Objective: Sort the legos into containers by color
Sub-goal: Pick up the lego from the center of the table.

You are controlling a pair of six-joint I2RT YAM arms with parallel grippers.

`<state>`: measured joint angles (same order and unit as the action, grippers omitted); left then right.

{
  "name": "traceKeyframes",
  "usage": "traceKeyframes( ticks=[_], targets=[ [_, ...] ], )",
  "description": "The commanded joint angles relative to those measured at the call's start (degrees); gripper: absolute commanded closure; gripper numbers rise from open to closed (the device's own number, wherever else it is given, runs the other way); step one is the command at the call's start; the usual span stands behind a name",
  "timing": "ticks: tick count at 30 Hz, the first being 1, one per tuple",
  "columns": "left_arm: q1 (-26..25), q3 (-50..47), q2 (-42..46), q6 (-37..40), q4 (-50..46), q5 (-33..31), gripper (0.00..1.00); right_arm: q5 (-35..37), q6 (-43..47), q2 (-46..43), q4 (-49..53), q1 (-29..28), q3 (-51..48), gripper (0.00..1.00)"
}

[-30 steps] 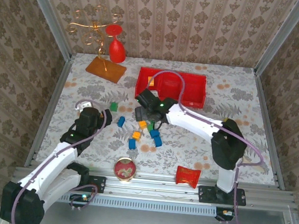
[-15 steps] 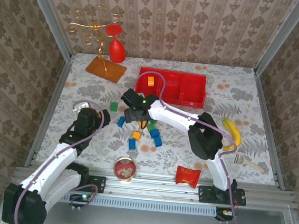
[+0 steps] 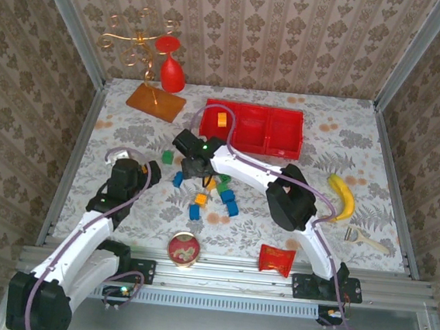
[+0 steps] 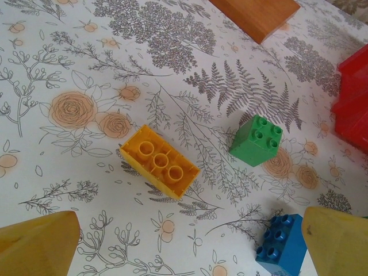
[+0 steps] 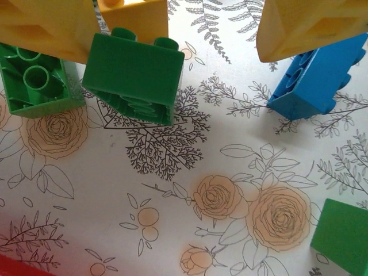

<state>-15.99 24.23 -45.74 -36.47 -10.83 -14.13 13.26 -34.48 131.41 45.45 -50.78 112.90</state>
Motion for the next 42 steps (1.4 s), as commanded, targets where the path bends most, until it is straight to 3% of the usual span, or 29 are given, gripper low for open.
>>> traceKeyframes(
  ticks=[1, 7, 16, 25, 31, 42],
  targets=[
    [0.69, -0.67, -0.24, -0.27, 0.63, 1.15, 0.0, 0.8, 0.33, 1.51, 1.42, 0.34, 1.8, 0.31],
    [1.05, -0.67, -0.82, -0.27, 0.9, 1.86, 0.0, -0.07, 0.9, 2.77, 0.35, 0.55, 2.47, 0.4],
    [1.13, -0.59, -1.94, -0.18, 1.45, 2.69, 0.0, 0.02, 1.68, 4.8, 0.25, 1.26, 4.56, 0.43],
    [1.23, -0.32, -2.78, -0.01, 1.76, 3.0, 0.0, 0.1, 3.11, 4.04, 0.43, 1.47, 4.95, 0.62],
    [1.31, -0.15, -2.96, 0.17, 1.78, 3.33, 0.0, 1.37, 5.11, -0.12, 0.52, 1.46, 4.28, 0.76],
    [1.79, 0.98, -2.95, 1.4, 1.51, 2.75, 0.0, 9.01, 8.74, -15.88, -1.74, 4.1, -4.8, 0.81]
  ],
)
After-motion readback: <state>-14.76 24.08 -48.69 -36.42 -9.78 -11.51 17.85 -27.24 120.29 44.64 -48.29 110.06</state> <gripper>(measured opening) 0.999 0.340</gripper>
